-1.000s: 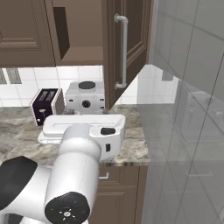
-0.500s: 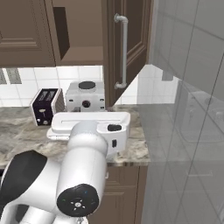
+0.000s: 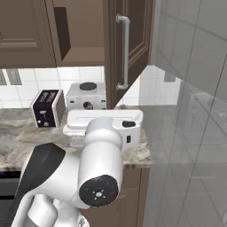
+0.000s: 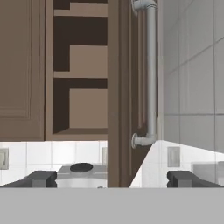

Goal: Close all open cabinet doors.

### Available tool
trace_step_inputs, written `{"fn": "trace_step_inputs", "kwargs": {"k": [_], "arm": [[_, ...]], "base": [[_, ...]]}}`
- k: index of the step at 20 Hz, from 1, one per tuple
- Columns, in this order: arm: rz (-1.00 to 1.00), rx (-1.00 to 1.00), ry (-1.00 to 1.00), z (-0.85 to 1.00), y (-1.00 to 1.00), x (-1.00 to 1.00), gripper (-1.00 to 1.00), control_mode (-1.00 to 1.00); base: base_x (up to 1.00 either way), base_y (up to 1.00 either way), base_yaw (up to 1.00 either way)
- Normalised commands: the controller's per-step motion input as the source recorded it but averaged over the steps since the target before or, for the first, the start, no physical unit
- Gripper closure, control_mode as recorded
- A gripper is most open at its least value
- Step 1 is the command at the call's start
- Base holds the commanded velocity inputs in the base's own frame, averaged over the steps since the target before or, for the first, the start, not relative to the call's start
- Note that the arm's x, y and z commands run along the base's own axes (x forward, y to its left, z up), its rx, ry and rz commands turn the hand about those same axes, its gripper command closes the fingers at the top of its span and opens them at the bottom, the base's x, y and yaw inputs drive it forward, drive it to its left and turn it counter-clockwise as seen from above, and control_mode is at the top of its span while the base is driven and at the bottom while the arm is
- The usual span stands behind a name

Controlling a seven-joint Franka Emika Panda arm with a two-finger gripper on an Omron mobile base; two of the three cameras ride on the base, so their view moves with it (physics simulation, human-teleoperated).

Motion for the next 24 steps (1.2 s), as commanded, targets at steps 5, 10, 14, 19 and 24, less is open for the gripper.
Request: {"fn": "trace_step_inputs", "kwargs": {"k": [5, 10, 14, 19, 24], "arm": [[0.00, 0.00, 0.00, -0.02, -0.18, 0.31, -1.00, -1.00], [0.00, 0.00, 0.00, -0.02, -0.19, 0.31, -1.00, -1.00], [0.00, 0.01, 0.00, -0.02, -0.20, 0.29, -1.00, -1.00], [0.00, 0.00, 0.00, -0.06, -0.14, 0.25, -1.00, -1.00], [0.00, 0.00, 0.00, -0.06, 0.00, 0.23, -1.00, -1.00]], "base": [[0.00, 0.00, 0.00], [0.00, 0.00, 0.00], [0.00, 0.00, 0.00], [0.00, 0.00, 0.00], [0.00, 0.00, 0.00]]}}
